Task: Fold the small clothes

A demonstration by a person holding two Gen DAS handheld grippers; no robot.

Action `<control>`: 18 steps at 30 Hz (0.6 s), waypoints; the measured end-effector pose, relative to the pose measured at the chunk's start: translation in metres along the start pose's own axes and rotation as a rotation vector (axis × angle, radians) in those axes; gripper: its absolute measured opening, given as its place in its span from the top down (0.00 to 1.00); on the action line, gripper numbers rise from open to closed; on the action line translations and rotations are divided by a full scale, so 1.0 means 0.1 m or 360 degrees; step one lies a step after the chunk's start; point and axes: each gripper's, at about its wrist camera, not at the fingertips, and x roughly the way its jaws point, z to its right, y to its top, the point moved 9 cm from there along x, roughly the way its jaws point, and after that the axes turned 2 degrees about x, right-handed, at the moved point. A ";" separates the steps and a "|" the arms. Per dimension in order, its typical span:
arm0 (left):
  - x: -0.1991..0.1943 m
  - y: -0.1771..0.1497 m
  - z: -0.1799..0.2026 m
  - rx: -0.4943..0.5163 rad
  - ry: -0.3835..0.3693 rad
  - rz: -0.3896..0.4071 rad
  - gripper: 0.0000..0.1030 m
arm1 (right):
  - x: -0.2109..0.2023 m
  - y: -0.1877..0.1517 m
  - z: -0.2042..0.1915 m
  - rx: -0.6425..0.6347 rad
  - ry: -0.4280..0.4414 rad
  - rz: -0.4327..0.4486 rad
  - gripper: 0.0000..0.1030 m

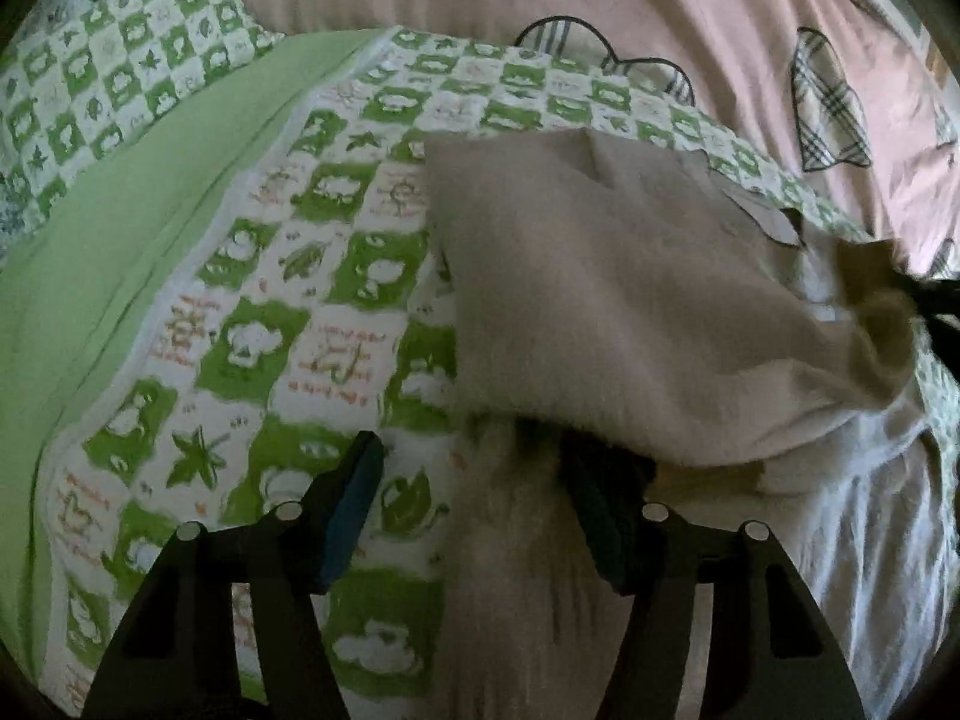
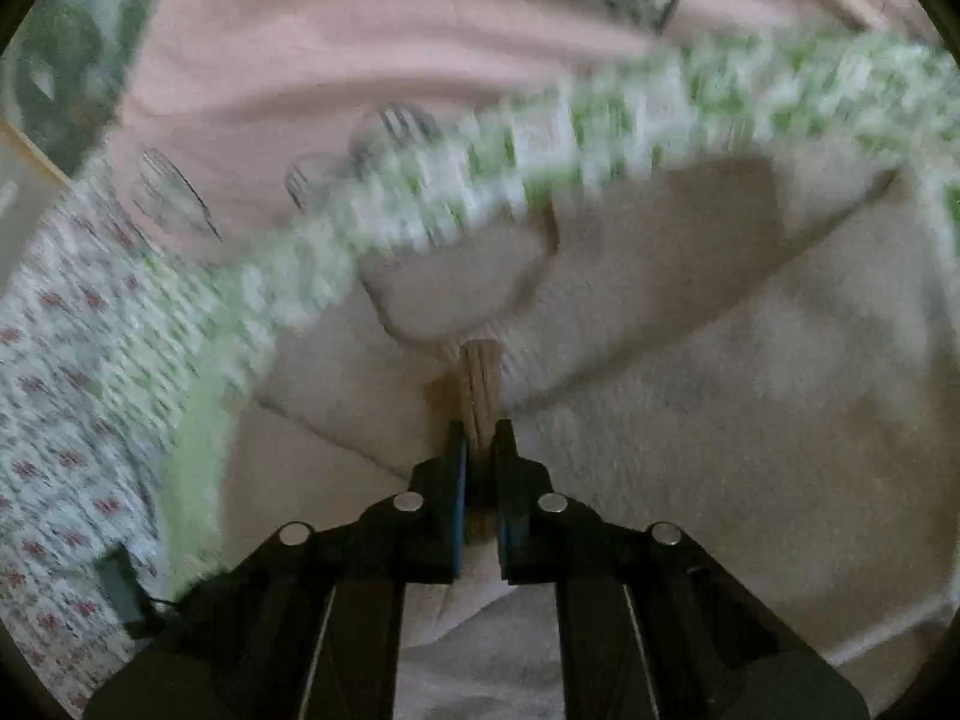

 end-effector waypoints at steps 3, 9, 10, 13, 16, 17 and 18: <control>0.03 0.05 -0.02 -0.0056 0.0004 0.0013 0.42 | -0.52 0.08 0.18 0.0132 0.0061 0.0216 0.92; 0.02 0.06 -0.02 -0.0099 0.0035 0.0028 0.44 | -0.50 -0.32 0.90 0.0285 -0.0149 0.0072 0.92; 0.02 0.06 -0.04 -0.0128 0.0027 0.0027 0.44 | -0.47 -0.38 0.94 0.0289 -0.0164 0.0049 0.91; 0.00 0.05 -0.07 -0.0163 0.0012 0.0027 0.44 | -0.44 -0.50 1.02 0.0354 -0.0162 0.0018 0.85; -0.01 0.07 -0.07 -0.0177 0.0029 0.0040 0.44 | -0.46 -0.46 1.05 0.0391 -0.0135 0.0063 0.62; -0.01 0.07 -0.08 -0.0194 0.0023 0.0042 0.44 | -0.45 -0.42 1.05 0.0395 -0.0133 0.0085 0.62; -0.01 0.06 -0.10 -0.0220 0.0011 0.0042 0.44 | -0.42 -0.39 1.02 0.0387 -0.0148 0.0089 0.62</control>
